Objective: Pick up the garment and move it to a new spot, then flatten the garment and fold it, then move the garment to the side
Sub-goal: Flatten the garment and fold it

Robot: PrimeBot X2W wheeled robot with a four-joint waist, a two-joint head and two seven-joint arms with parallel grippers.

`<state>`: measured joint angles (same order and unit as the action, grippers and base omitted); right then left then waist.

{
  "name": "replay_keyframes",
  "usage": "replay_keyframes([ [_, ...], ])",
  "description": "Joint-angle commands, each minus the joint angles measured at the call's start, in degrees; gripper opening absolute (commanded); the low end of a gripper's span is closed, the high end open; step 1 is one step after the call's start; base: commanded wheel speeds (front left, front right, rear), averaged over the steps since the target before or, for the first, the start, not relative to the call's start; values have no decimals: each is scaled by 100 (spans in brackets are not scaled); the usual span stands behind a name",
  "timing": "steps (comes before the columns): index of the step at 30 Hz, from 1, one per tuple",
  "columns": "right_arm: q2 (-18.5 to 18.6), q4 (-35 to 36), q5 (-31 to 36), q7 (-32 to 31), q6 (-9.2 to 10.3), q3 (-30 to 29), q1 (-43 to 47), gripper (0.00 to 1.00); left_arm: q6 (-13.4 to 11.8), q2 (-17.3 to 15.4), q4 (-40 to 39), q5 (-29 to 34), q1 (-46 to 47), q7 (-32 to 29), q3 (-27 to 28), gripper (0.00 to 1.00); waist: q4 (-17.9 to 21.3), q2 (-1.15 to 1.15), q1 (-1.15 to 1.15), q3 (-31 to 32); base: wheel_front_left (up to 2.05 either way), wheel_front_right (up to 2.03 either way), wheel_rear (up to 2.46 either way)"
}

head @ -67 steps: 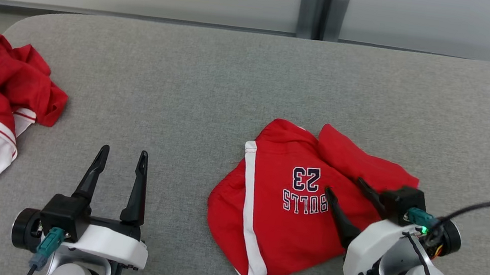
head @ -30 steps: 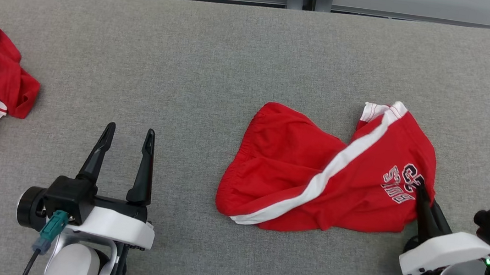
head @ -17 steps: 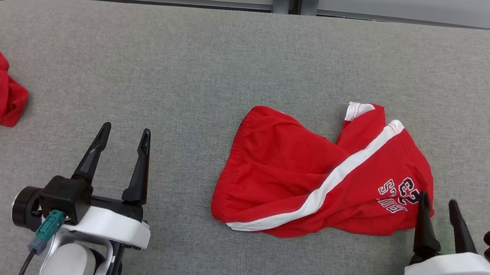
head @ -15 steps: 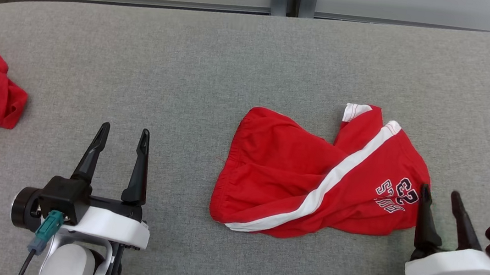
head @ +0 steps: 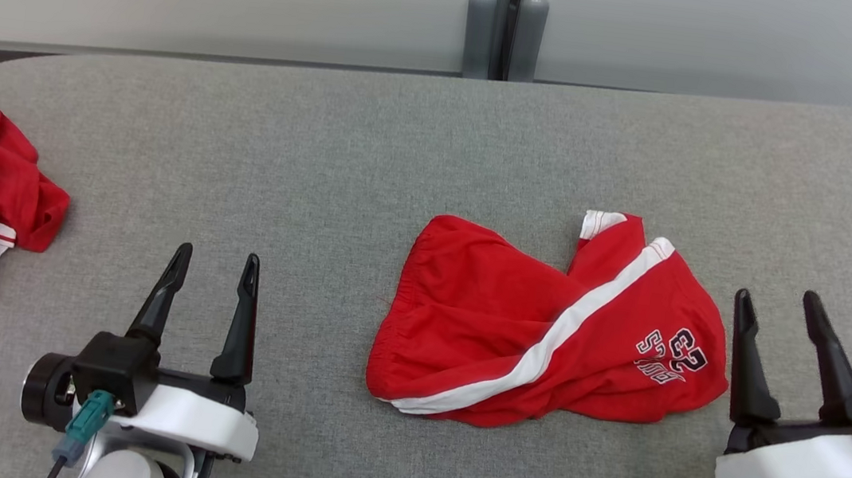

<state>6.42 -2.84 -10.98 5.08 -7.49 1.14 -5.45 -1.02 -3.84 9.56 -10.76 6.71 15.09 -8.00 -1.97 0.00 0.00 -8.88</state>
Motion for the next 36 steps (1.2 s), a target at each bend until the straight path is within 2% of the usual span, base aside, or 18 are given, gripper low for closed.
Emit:
replay_keyframes([
  [1, 4, 39, 23, -32, 0, 18, 89, 100, 1, -23, 5, -17, -57, 10, 4, 100, -11, 0, 0, 68, 0, 0, 0],
  [9, -68, 204, 106, -252, 0, 156, 488, 100, -45, -49, 69, -17, -292, -13, -70, 100, 49, 0, 0, 283, 0, 0, 0],
  [22, -123, 278, 61, -313, 0, 165, 531, 100, -65, -94, -7, -61, -357, -72, -157, 100, 60, 0, 0, 295, 0, 0, 0],
  [27, -149, 237, 13, -316, 0, 210, 494, 100, 157, -88, -15, -134, -331, -289, -391, 100, 47, 0, 0, 246, 0, 0, 0],
  [32, -165, 213, 5, -304, 0, 267, 412, 100, 573, -24, 148, -474, -407, -986, -904, 100, 86, 0, 0, 137, 0, 0, 0],
  [36, -179, 191, -9, -297, 0, 311, 370, 100, 706, -9, 298, -665, -406, -1360, -1214, 100, 134, 0, 0, 59, 0, 0, 0],
])
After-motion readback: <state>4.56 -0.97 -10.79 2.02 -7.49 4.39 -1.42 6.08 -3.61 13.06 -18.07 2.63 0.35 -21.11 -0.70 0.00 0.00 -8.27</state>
